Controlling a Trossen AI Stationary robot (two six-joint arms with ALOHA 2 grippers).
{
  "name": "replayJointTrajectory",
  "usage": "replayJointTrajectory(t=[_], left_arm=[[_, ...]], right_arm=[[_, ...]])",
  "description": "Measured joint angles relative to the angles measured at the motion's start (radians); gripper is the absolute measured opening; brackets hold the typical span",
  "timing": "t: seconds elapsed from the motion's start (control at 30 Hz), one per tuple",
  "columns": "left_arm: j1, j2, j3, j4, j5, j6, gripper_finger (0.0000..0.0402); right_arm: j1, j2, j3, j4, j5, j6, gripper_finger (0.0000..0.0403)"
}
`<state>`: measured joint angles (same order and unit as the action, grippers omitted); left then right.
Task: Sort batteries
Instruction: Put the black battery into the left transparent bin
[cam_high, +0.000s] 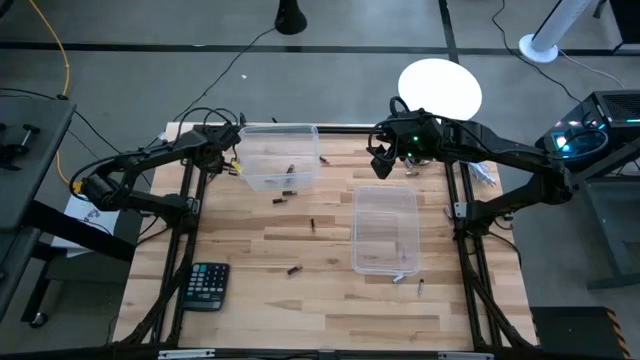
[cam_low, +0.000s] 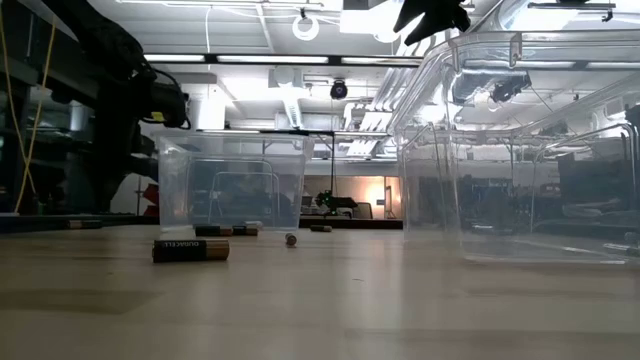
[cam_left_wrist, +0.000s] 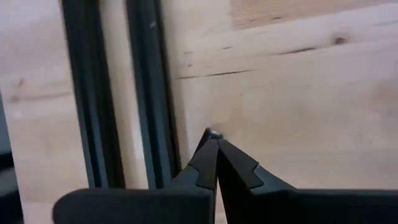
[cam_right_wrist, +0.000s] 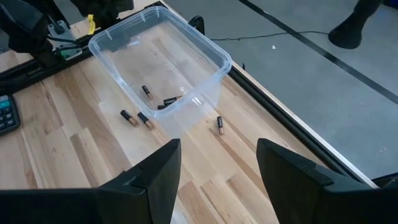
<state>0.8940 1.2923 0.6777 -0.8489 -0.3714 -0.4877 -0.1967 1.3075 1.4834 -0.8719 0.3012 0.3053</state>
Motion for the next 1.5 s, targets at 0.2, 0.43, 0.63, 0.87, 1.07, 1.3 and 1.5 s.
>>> replayJointTrajectory(t=[0.2, 0.43, 0.63, 0.87, 1.07, 1.3, 1.5], left_arm=[[0.023, 0.048, 0.0, 0.004, 0.019, 0.055, 0.0021], [0.028, 0.148, 0.0, 0.022, 0.039, 0.126, 0.0093], [0.023, 0.164, 0.002, 0.047, 0.015, 0.1, 0.0146], [0.037, 0.174, 0.003, 0.042, 0.074, 0.149, 0.0165], [0.039, 0.202, 0.003, 0.056, 0.05, 0.126, 0.0165], [0.042, 0.203, 0.002, 0.036, 0.088, 0.154, 0.0162], [0.049, 0.182, 0.0, -0.023, 0.092, 0.16, 0.0152]], right_arm=[[0.0, 0.0, 0.0, 0.0, 0.0, 0.0, 0.0206], [0.0, 0.0, 0.0, 0.0, 0.001, 0.005, 0.0206], [0.0, 0.0, 0.0, 0.001, 0.011, 0.011, 0.0206], [0.0, 0.0, 0.0, 0.001, 0.011, 0.034, 0.0206], [0.0, 0.0, 0.0, 0.001, 0.011, 0.051, 0.0206], [0.001, 0.0, 0.0, 0.0, 0.011, 0.061, 0.0206], [0.001, 0.0, 0.0, 0.0, 0.011, 0.061, 0.0206]])
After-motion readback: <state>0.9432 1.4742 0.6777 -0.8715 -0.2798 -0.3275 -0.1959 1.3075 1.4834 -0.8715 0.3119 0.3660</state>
